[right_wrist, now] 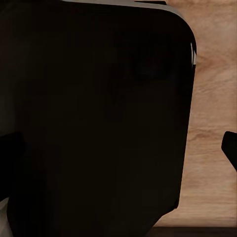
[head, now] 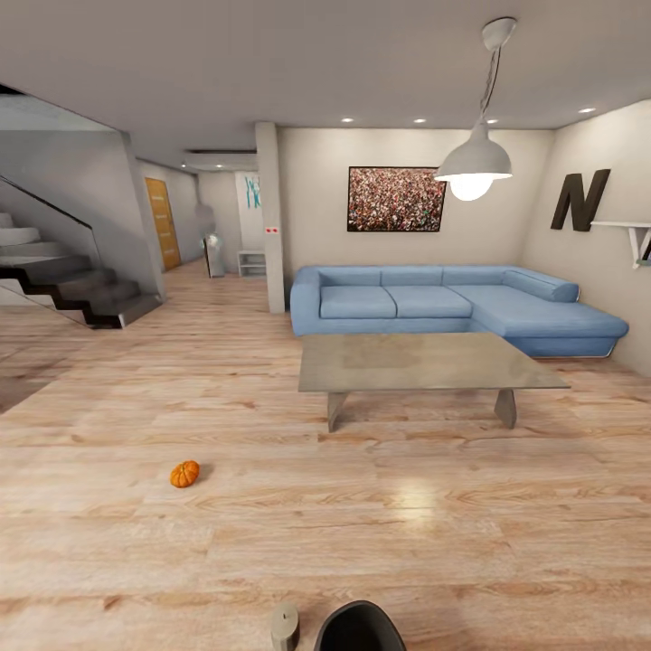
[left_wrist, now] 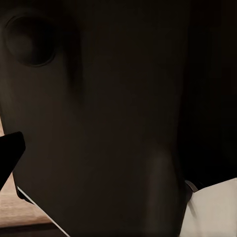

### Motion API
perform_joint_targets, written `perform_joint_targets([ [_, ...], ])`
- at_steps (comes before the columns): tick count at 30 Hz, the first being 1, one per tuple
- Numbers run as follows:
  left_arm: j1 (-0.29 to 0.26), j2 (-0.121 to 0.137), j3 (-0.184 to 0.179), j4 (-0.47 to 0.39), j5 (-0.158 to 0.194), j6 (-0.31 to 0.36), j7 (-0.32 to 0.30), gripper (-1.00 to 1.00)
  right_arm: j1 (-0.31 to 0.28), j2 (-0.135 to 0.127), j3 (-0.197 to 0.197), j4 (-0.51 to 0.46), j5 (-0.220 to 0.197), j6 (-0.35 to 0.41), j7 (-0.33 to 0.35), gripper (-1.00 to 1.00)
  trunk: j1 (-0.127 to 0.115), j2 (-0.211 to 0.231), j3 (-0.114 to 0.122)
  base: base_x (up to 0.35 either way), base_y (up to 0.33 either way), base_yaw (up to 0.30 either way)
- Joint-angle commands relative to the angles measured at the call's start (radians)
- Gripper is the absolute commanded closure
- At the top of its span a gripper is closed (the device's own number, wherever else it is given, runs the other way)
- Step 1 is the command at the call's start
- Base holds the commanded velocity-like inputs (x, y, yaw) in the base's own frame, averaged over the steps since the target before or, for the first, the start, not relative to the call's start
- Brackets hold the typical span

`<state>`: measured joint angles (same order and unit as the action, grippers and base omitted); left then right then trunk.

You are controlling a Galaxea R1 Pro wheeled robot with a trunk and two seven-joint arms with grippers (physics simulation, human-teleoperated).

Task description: Place each of the two pumpkins and all three candles from the living room inside a cabinet in the living room (use any cabinet), then make sure every cabinet is closed, and position the cauldron so it is next to a table in the living room.

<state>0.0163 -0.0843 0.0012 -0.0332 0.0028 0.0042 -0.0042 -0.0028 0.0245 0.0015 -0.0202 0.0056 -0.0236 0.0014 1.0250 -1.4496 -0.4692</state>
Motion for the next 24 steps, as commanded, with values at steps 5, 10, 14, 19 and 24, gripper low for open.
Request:
perform_joint_targets([
  [5, 0.001, 0.000, 0.000, -0.002, 0.000, 0.000, 0.000, -1.00, 0.000, 0.000, 0.000, 0.000, 0.001, -0.002, 0.000, -1.00, 0.000, 0.000, -0.001, 0.000, 0.000, 0.000],
  [10, 0.001, -0.001, 0.000, -0.002, 0.000, 0.001, 0.000, -1.00, 0.000, 0.000, 0.000, 0.000, 0.001, -0.002, 0.000, -1.00, 0.000, 0.000, -0.001, 0.000, 0.000, 0.000],
  [14, 0.001, -0.001, 0.000, -0.001, 0.000, 0.001, 0.000, -1.00, 0.000, 0.000, 0.000, 0.001, 0.001, -0.002, 0.000, -1.00, 0.000, 0.000, -0.001, 0.000, 0.000, 0.000],
  [19, 0.001, 0.000, 0.000, -0.001, 0.000, 0.002, 0.000, -1.00, 0.000, 0.000, 0.000, 0.001, 0.001, -0.002, 0.001, -1.00, 0.000, 0.000, -0.001, 0.000, 0.000, 0.000],
  [24, 0.001, 0.001, 0.001, -0.001, 0.001, 0.001, 0.000, -1.00, 0.000, 0.000, 0.000, 0.002, 0.001, -0.002, 0.002, -1.00, 0.000, 0.000, -0.001, 0.000, 0.000, 0.000],
])
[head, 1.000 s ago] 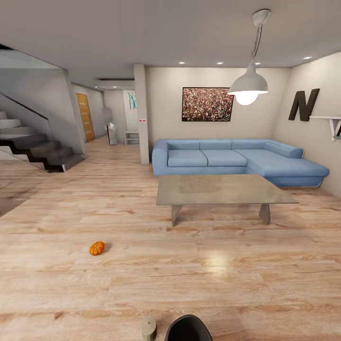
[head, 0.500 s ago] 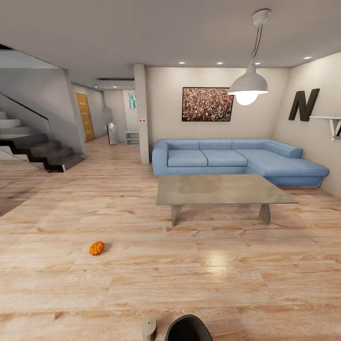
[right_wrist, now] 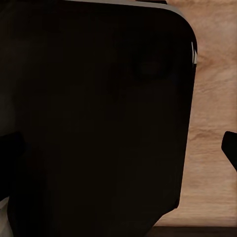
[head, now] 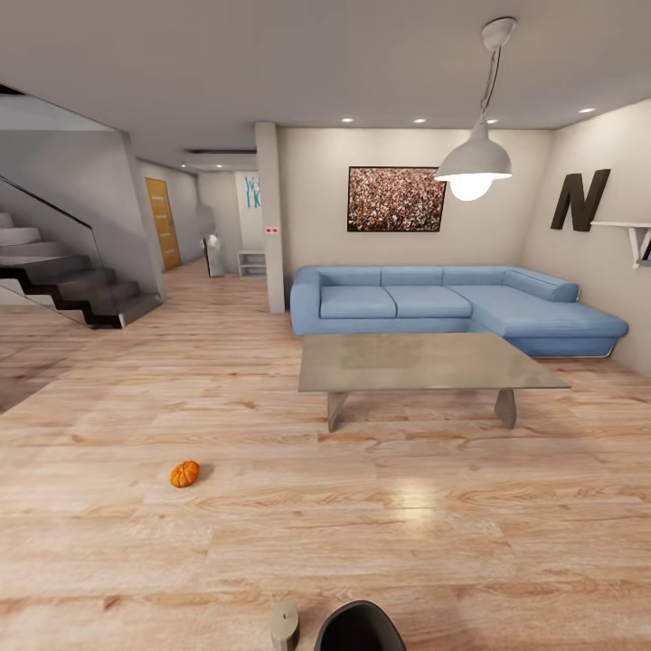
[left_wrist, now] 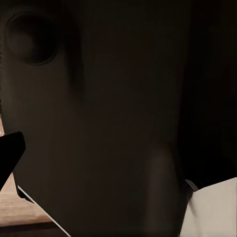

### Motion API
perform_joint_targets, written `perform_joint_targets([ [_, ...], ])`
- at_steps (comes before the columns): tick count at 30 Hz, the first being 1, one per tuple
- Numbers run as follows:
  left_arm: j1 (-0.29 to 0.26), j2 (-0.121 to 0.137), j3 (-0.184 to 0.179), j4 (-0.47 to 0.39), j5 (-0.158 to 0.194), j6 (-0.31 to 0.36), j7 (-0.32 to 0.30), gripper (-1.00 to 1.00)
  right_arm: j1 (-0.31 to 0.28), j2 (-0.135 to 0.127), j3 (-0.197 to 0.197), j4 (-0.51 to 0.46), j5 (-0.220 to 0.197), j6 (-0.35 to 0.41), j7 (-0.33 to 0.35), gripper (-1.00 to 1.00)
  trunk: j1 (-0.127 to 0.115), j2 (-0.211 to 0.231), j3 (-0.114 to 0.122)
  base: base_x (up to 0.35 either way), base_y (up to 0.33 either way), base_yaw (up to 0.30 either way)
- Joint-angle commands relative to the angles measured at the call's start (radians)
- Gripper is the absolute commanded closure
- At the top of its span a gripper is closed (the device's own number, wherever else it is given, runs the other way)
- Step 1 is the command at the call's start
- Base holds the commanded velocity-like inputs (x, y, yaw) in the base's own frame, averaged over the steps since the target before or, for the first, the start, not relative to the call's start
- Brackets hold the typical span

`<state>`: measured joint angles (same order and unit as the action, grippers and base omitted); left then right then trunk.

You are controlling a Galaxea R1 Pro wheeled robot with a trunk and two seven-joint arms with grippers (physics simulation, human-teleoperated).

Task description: Place each of the two pumpkins and all three candles from the living room inside a cabinet in the living room (use any cabinet), then make sure every cabinet is closed, and position the cauldron so it is next to a table in the living room.

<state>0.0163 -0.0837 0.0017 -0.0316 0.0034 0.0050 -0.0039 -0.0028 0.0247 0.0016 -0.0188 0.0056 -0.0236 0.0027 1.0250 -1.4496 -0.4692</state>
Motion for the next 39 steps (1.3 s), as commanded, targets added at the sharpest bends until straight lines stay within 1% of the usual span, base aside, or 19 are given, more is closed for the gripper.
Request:
perform_joint_targets([
  [1, 0.001, 0.000, 0.000, -0.002, 0.001, 0.000, 0.000, -1.00, 0.000, 0.000, 0.000, 0.000, 0.001, -0.002, 0.000, -1.00, 0.000, 0.000, -0.001, 0.000, 0.000, 0.000],
  [39, 0.001, 0.000, 0.002, 0.004, 0.001, 0.003, 0.002, -1.00, 0.000, 0.004, -0.005, 0.000, -0.004, -0.004, -0.001, -1.00, 0.000, 0.000, -0.001, 0.000, 0.000, 0.000],
])
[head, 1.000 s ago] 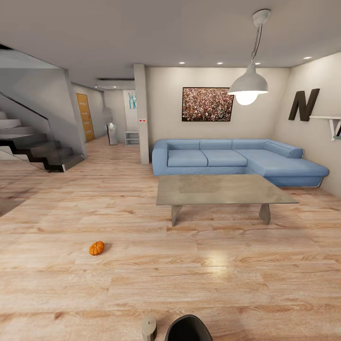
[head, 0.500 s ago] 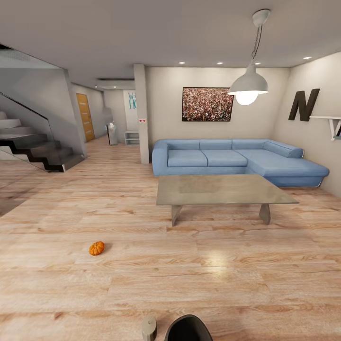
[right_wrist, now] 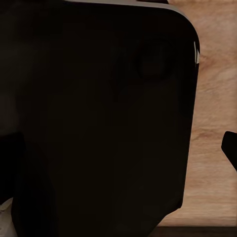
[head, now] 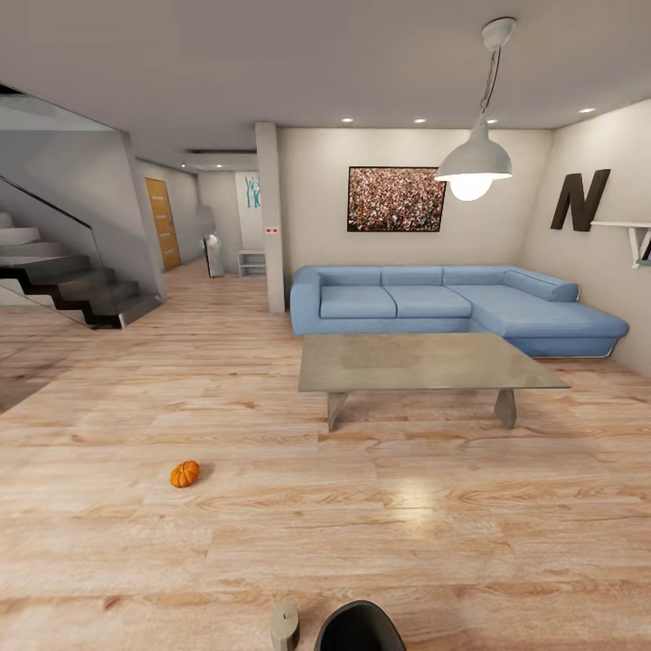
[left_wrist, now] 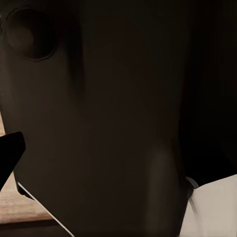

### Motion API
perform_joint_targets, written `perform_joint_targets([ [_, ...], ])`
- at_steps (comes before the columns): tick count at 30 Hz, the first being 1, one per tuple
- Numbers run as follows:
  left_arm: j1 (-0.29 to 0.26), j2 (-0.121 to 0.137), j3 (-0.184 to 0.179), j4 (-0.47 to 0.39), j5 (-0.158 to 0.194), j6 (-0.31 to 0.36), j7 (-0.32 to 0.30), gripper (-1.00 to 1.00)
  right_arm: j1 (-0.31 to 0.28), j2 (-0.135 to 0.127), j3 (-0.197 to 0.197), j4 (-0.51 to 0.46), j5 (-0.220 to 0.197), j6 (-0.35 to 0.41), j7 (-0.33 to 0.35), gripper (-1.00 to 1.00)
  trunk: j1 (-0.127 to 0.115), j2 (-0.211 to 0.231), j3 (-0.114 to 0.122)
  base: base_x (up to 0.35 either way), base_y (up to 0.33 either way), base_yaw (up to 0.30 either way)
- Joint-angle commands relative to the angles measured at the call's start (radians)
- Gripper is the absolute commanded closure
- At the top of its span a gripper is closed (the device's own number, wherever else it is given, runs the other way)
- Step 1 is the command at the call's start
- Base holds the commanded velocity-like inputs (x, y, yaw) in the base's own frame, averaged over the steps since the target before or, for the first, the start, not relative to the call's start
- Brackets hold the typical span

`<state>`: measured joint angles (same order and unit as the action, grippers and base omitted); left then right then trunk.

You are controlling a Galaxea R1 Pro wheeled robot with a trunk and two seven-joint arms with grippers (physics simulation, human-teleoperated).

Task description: Place each of the two pumpkins and all three candles from the living room inside a cabinet in the living room (use any cabinet), then make sure every cabinet is closed, and position the cauldron so it is next to a table in the living room.

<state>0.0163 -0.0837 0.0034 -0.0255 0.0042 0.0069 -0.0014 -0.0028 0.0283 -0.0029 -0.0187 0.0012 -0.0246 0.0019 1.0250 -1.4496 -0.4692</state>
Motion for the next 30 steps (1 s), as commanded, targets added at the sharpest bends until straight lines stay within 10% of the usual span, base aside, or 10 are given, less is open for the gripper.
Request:
perform_joint_targets([
  [1, 0.001, 0.000, 0.000, -0.002, 0.000, 0.001, 0.000, -1.00, 0.000, 0.000, -0.001, 0.000, 0.000, -0.003, 0.001, -1.00, 0.000, 0.000, -0.001, 0.000, 0.000, 0.000],
  [21, 0.001, 0.003, -0.002, -0.003, -0.002, 0.000, 0.004, -1.00, 0.000, -0.002, -0.001, -0.002, 0.000, -0.051, 0.001, -1.00, 0.000, 0.000, -0.001, 0.000, 0.000, 0.000],
  [26, 0.001, -0.003, -0.002, -0.267, 0.004, 0.025, 0.008, -1.00, 0.000, -0.030, -0.003, -0.174, 0.002, -0.043, -0.005, -1.00, 0.000, 0.000, -0.001, 0.000, 0.000, 0.000],
  [30, 0.001, -0.009, -0.002, -0.516, 0.025, 0.223, 0.009, -1.00, -0.001, -0.049, -0.003, -0.323, 0.003, 0.004, -0.006, -1.00, 0.000, 0.000, -0.001, 0.000, 0.000, 0.000],
])
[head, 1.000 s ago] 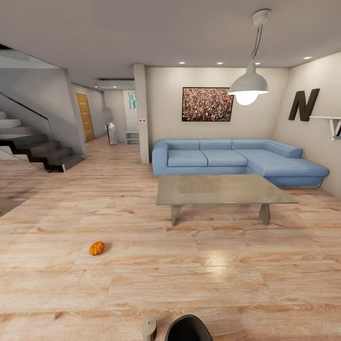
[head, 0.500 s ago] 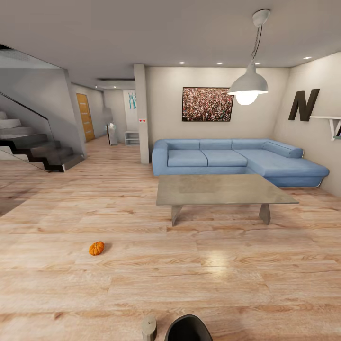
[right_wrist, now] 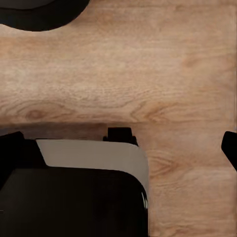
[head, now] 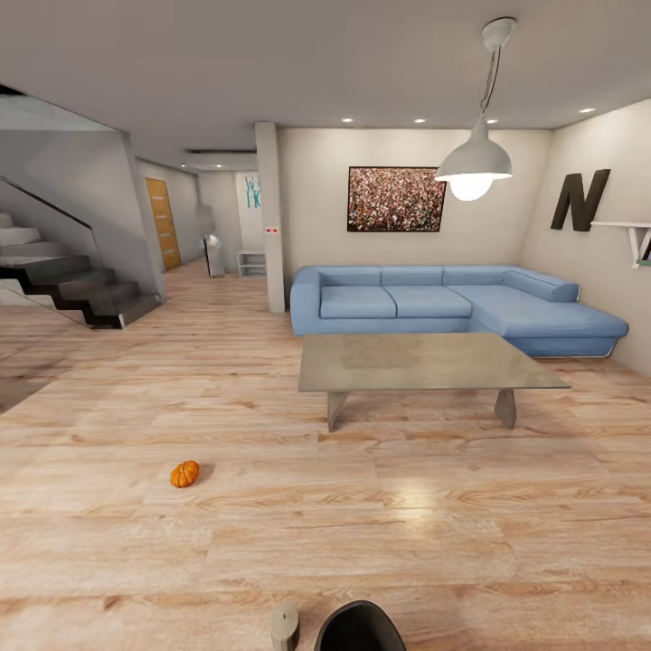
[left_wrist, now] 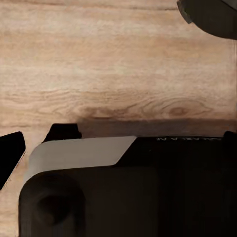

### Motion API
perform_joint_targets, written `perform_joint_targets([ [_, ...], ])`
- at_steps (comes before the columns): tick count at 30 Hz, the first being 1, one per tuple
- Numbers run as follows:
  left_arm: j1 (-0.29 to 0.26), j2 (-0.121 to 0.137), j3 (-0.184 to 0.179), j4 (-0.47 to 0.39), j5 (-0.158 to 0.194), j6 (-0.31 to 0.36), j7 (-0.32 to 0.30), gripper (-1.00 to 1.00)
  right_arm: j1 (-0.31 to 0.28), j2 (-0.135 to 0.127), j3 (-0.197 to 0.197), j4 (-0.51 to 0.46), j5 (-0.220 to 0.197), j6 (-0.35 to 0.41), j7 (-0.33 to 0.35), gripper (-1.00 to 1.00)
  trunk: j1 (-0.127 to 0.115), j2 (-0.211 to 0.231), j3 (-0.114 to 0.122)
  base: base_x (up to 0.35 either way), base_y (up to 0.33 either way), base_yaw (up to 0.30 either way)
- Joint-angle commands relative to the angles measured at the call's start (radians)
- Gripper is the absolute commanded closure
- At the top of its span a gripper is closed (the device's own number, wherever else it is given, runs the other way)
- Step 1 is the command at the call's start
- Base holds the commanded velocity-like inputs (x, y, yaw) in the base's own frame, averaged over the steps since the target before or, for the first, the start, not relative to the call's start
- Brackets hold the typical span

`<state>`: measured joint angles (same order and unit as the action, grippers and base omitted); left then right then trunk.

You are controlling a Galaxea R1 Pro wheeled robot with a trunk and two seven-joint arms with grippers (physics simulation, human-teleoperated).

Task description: Place each of the two pumpkins and all three candles from the living room inside a cabinet in the living room (use any cabinet), then make sure every cabinet is closed, and position the cauldron so it is next to a table in the living room.

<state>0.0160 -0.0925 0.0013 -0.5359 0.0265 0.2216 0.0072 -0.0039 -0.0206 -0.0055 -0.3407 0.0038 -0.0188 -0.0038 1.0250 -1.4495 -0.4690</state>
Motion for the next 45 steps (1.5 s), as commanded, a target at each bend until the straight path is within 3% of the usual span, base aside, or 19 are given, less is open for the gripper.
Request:
perform_joint_targets([
  [1, 0.001, -0.001, 0.000, -0.088, 0.008, 0.085, 0.001, -1.00, 0.000, -0.004, -0.001, -0.052, 0.000, 0.044, -0.001, -1.00, 0.000, -0.001, -0.001, 0.000, 0.000, 0.000],
  [3, 0.001, -0.004, 0.000, -0.203, 0.012, 0.178, 0.002, -1.00, -0.002, -0.007, -0.001, -0.134, 0.000, 0.140, -0.001, -1.00, 0.000, -0.001, -0.001, 0.000, 0.000, 0.000],
  [5, 0.001, -0.009, 0.000, -0.272, 0.013, 0.223, 0.003, -1.00, -0.004, -0.008, -0.001, -0.196, -0.001, 0.213, -0.001, -1.00, 0.000, -0.001, -0.001, 0.000, 0.000, 0.000],
  [7, 0.001, -0.022, 0.000, -0.363, 0.013, 0.273, 0.005, -1.00, -0.006, -0.009, -0.002, -0.300, -0.001, 0.321, -0.001, -1.00, 0.000, -0.001, -0.001, 0.000, 0.000, 0.000],
  [9, 0.001, -0.043, 0.000, -0.475, 0.013, 0.347, 0.043, -1.00, -0.009, -0.009, -0.003, -0.467, 0.000, 0.455, -0.002, -1.00, 0.000, -0.001, -0.001, 0.000, 0.000, 0.000],
  [13, -0.020, -0.065, -0.001, -0.539, 0.014, 0.404, 0.132, -1.00, -0.046, -0.005, -0.003, -0.593, -0.002, 0.541, -0.018, -1.00, 0.000, -0.001, -0.001, 0.000, 0.000, 0.000],
  [18, -0.090, -0.079, -0.002, -0.559, 0.016, 0.429, 0.186, -1.00, -0.138, 0.017, -0.001, -0.635, -0.002, 0.618, -0.031, -1.00, 0.000, -0.001, -0.001, 0.000, 0.000, 0.000],
  [20, -0.143, -0.082, -0.003, -0.562, 0.015, 0.458, 0.198, -1.00, -0.196, 0.025, -0.002, -0.642, -0.002, 0.673, -0.033, -1.00, 0.000, -0.001, -0.001, 0.000, 0.000, 0.000],
  [21, -0.210, -0.082, -0.005, -0.565, 0.015, 0.482, 0.259, -1.00, -0.277, 0.035, -0.001, -0.646, -0.003, 0.734, -0.034, -1.00, 0.000, -0.001, -0.001, 0.000, 0.000, 0.000],
  [26, -0.236, -0.082, -0.034, -0.567, 0.016, 0.485, 0.326, -1.00, -0.343, 0.060, -0.001, -0.647, -0.002, 0.754, -0.036, -1.00, 0.000, -0.001, -0.001, 0.000, 0.000, 0.000],
  [28, -0.240, -0.082, -0.093, -0.567, 0.016, 0.485, 0.338, -1.00, -0.357, 0.068, -0.001, -0.648, -0.001, 0.755, -0.035, -1.00, 0.000, -0.001, -0.001, 0.000, 0.000, 0.000],
  [31, -0.242, -0.082, -0.145, -0.566, 0.018, 0.486, 0.342, -1.00, -0.363, 0.072, -0.001, -0.648, -0.001, 0.754, -0.034, -1.00, 0.000, -0.001, -0.001, 0.000, 0.000, 0.000],
  [34, -0.243, -0.082, -0.175, -0.567, 0.032, 0.486, 0.342, -1.00, -0.366, 0.073, -0.001, -0.648, -0.001, 0.753, -0.033, -1.00, 0.000, -0.001, -0.001, 0.000, 0.000, 0.000],
  [40, -0.243, -0.082, -0.186, -0.565, 0.044, 0.476, 0.307, -1.00, -0.367, 0.073, -0.003, -0.647, -0.003, 0.751, -0.031, -1.00, 0.000, -0.001, -0.001, 0.000, 0.000, 0.000],
  [45, -0.243, -0.082, -0.184, -0.558, 0.047, 0.415, 0.285, -1.00, -0.367, 0.075, -0.001, -0.641, -0.006, 0.749, -0.032, -1.00, 0.000, -0.001, -0.001, 0.000, 0.000, 0.000],
])
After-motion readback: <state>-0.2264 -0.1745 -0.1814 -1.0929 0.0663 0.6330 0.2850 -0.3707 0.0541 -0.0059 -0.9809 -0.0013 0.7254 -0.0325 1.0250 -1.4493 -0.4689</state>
